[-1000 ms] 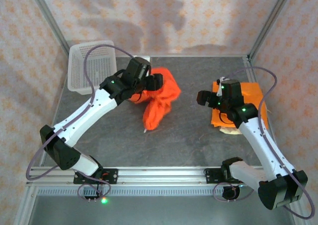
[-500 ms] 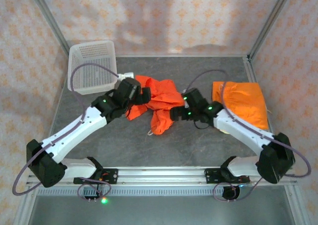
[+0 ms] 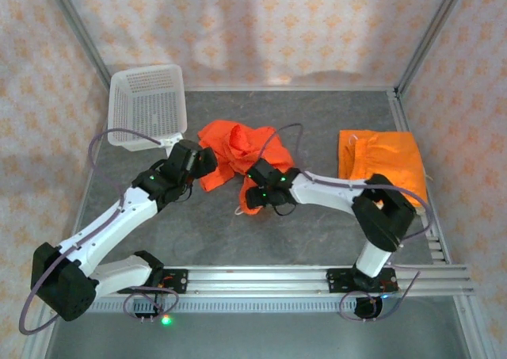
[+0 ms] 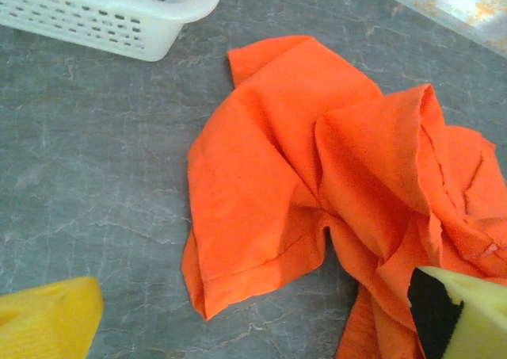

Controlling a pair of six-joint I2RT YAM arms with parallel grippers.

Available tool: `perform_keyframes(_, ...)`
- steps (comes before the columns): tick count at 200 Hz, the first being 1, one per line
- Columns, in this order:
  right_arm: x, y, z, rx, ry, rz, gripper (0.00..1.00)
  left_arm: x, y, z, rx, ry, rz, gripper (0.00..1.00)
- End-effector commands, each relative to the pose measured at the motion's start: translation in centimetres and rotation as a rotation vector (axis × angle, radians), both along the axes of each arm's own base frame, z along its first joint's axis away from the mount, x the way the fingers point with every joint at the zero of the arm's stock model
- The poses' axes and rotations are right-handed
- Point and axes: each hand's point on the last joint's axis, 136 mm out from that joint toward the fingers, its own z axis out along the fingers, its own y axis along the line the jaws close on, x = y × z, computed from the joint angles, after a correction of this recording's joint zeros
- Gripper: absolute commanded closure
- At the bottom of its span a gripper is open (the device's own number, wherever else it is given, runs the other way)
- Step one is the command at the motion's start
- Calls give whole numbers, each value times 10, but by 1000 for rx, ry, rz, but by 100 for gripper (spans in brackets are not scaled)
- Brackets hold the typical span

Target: Fold and stack the shorts

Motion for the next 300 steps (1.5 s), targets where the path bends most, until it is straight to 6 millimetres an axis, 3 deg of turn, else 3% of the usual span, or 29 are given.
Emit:
perform_keyframes(1,21,7,22,-20,-73,-21,60,-1,16,1,4,-35,79,0)
perform_keyframes(28,32,-2,61,-60,-171,1,83,-4,28,4,-4,-64,121,0)
perform_keyframes(51,32,6,121,11,-233,58,99,-6,36,15,-7,-112,150,0)
perform_keyframes(90,10,30,231,287,-297,188,100,-11,49,42,-9,-208,196,0)
perform_keyframes(100,4,28,253,343,-308,207,100,-12,51,49,-13,-232,200,0)
perform_keyframes(116,5,16,269,393,-304,193,100,-13,53,58,-13,-256,201,0)
perform_keyframes(133,16,-12,260,368,-282,127,100,-13,53,62,-13,-268,199,0)
perform_keyframes(152,35,-52,226,260,-246,26,96,-13,51,61,-15,-263,192,0)
perform_keyframes(167,50,-92,191,126,-213,-78,87,-11,48,57,-22,-251,181,0)
perform_keyframes(175,59,-119,174,21,-205,-150,75,-10,46,54,-24,-242,176,0)
perform_keyframes(179,65,-137,165,-51,-203,-194,61,-10,45,53,-26,-239,172,0)
perform_keyframes(184,69,-151,159,-113,-206,-227,52,-10,44,50,-25,-231,170,0)
perform_keyframes(200,75,-187,148,-288,-204,-301,32,-9,42,43,-27,-207,163,0)
perform_keyframes(211,74,-186,149,-282,-201,-299,24,-9,41,36,-24,-184,163,0)
perform_keyframes(230,67,-162,157,-126,-211,-264,12,-9,39,23,-18,-144,156,0)
perform_keyframes(258,51,-142,159,-101,-253,-218,9,-7,26,0,-72,-99,128,0)
perform_keyframes(280,35,-138,138,-212,-227,-193,9,-4,11,-26,-130,-51,108,0)
perform_keyframes(300,19,-134,104,-298,-185,-164,10,0,-10,-46,-162,7,64,0)
